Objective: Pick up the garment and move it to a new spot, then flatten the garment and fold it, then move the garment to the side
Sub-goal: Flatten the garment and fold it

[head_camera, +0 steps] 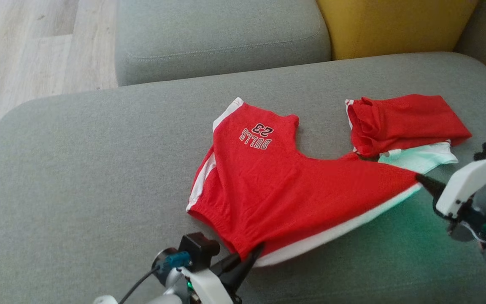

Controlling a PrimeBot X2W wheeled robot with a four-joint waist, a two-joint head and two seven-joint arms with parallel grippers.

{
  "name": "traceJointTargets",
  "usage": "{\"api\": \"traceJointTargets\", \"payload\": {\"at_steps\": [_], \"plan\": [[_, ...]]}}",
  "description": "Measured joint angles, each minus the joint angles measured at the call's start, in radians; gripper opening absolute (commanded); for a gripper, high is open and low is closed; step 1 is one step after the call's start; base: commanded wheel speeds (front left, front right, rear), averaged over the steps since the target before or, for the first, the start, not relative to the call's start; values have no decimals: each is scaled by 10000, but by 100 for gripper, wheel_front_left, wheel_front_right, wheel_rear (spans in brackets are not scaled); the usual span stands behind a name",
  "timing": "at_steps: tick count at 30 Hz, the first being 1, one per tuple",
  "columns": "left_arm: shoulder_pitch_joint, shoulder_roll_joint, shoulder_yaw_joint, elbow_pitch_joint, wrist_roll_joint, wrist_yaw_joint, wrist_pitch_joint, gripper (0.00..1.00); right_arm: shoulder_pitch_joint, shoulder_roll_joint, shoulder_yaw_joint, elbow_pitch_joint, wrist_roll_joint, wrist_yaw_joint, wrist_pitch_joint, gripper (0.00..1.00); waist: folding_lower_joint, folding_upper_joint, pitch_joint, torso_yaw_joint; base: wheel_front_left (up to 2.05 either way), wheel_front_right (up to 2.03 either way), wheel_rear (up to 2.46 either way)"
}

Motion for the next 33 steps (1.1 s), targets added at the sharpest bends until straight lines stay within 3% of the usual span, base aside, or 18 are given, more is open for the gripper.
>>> {"api": "traceJointTargets", "payload": {"at_steps": [6,16,25,33], "plan": [[-23,217,384,-460,-284,291,12,0,15,146,-957,-1271,-485,0,401,0,0,0,92,212,0,0,0],[-558,410,945,-796,-546,382,104,0,-851,1296,-2362,-2038,-2251,0,1208,0,0,0,560,1009,0,0,0],[-1347,268,1064,-514,-736,96,364,0,-2763,1837,-2690,-1572,-3806,0,1676,0,0,0,1356,1901,0,0,0],[-2285,-512,1085,470,-855,-435,245,0,-4356,1990,-2337,-416,-5035,0,1733,0,0,0,2378,2742,0,0,0]]}}
